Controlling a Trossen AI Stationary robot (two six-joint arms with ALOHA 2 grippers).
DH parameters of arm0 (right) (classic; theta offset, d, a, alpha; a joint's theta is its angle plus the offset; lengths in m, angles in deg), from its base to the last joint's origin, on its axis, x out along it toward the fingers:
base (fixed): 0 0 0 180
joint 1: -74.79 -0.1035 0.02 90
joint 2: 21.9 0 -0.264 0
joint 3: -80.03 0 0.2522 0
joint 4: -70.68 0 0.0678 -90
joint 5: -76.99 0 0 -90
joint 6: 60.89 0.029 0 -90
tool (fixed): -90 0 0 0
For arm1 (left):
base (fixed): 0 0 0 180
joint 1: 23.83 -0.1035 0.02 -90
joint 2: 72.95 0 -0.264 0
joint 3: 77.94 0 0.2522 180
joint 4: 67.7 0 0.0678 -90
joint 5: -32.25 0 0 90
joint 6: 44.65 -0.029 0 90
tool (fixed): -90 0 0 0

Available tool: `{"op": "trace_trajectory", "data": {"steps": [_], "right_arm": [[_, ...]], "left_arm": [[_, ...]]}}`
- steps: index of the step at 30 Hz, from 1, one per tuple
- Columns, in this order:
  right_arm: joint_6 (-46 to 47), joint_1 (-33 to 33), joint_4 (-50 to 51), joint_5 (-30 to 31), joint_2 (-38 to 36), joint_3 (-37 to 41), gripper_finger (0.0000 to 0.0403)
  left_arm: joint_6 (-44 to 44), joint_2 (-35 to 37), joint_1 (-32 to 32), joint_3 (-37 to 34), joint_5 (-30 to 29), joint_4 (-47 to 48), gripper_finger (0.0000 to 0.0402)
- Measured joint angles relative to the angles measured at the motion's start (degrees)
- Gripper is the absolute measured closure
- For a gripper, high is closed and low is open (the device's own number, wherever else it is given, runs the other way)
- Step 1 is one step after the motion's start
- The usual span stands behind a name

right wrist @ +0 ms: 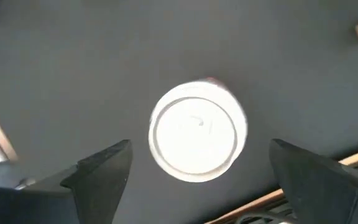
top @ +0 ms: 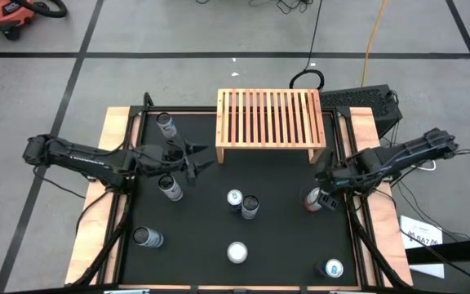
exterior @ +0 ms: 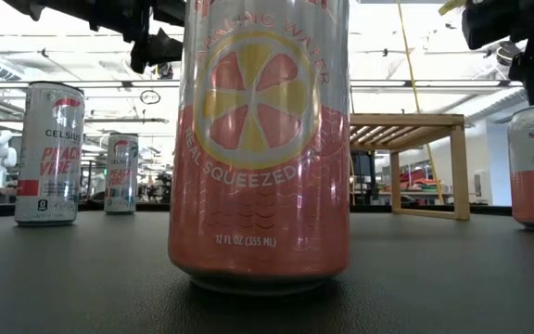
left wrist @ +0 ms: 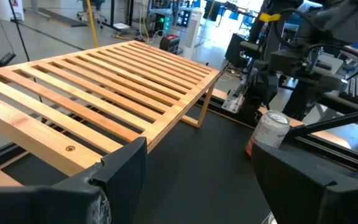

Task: Place canned beverage on shelf
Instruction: Put the top pink soda can on the shelf

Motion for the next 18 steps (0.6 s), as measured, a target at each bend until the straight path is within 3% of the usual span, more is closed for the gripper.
{"op": "trace_trajectory", "data": {"steps": [4, 13, 18], "right_arm": [[2.16, -2.52, 1.54, 4.43, 2.16, 0.00, 0.0035], [7.00, -7.59, -0.02, 5.65, 5.18, 0.00, 0.0035], [8.74, -8.52, 2.86, 11.08, 3.90, -0.01, 0.0035]], "left_arm": [[0.00, -0.63, 0.00, 0.00, -0.45, 0.02, 0.0111], [-0.02, -0.88, 0.00, 0.00, -1.50, 0.00, 0.0111], [-0.07, -0.88, 0.00, 0.00, -3.50, 0.04, 0.0111]]}}
